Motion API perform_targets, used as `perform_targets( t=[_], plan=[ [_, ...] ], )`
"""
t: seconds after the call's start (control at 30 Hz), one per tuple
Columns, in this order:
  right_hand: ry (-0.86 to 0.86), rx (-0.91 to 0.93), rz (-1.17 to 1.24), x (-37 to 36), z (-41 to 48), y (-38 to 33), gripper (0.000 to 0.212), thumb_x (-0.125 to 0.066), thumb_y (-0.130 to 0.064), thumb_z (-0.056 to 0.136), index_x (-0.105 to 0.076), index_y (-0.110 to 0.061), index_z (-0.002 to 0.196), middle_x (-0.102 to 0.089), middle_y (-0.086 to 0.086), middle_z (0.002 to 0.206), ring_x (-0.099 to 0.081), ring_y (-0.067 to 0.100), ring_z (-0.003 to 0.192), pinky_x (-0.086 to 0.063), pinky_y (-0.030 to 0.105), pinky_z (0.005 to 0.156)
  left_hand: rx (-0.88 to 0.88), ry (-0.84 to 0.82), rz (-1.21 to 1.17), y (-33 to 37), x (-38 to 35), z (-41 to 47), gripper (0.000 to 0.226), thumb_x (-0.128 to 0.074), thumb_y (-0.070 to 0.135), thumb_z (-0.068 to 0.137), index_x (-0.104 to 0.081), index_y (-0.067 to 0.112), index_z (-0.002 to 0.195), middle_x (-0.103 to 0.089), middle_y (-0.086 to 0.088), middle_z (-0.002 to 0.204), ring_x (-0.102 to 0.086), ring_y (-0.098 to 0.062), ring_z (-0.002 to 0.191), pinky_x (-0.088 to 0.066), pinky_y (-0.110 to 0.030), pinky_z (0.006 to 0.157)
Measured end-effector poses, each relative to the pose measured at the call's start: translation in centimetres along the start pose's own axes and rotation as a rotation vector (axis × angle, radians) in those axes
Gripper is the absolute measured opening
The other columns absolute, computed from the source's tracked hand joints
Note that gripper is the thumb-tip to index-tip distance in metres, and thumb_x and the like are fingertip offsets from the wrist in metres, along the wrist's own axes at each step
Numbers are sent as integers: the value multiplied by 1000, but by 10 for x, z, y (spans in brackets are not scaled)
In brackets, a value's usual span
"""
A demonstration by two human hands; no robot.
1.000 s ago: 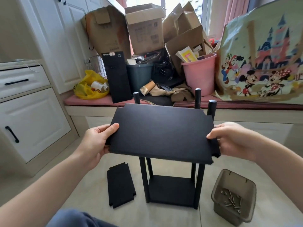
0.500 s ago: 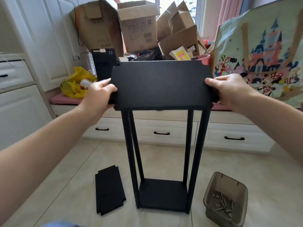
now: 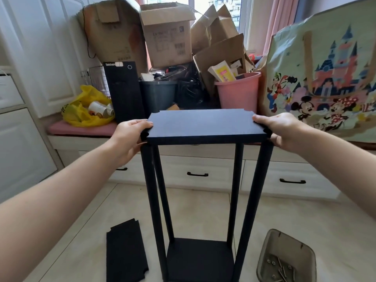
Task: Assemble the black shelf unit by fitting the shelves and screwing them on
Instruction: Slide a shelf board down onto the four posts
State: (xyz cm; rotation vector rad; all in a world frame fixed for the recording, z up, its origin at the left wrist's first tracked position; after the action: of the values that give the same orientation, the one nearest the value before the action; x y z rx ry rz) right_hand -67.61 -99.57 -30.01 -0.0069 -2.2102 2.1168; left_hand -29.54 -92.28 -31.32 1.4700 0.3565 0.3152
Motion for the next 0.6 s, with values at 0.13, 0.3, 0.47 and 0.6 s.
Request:
perform_targets(
  t=[0.13,0.3,0.47,0.6],
  plan=[
    [-35,-56,91,-2,3,7,34,-70,-13,91,-58,3,120,-68,11,102,-69,16,81,-60,30,66,54,-5,-68,-11,-3,2,7,-67,20,96,-67,14,95,-70,-6,87,-67,-18,73,-61,-28,63],
    [-54,-67,81,-3,5,6,34,-71,-13,90,-57,1,118,-68,13,103,-70,16,81,-61,28,61,75,-7,-94,-10,-7,-1,8,-66,19,96,-64,11,97,-68,-10,95,-66,-25,87,-61,-28,64],
    [-114,-91,76,-9,2,9,29,-69,-13,91,-59,-3,116,-70,7,96,-70,13,67,-58,25,55,99,13,-141,-7,2,-5,13,-66,19,95,-60,11,103,-68,-9,102,-69,-23,84,-60,-28,64],
    [-170,-127,55,-15,-3,12,29,-68,-12,91,-59,-3,117,-66,8,97,-69,14,63,-55,23,44,90,-18,-217,1,12,-9,22,-66,18,93,-56,10,111,-67,-9,102,-72,-19,77,-60,-26,57]
  ],
)
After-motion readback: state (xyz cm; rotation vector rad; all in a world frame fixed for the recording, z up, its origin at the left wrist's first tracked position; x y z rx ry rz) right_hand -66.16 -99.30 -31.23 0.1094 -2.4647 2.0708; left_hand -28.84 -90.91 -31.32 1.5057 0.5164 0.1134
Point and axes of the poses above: each hand's wrist, its own z-axis towards the middle knuckle, its own x-axis out of the back of the hand, y = z × x, the point moved 10 cm from there along z, towards the middle knuckle
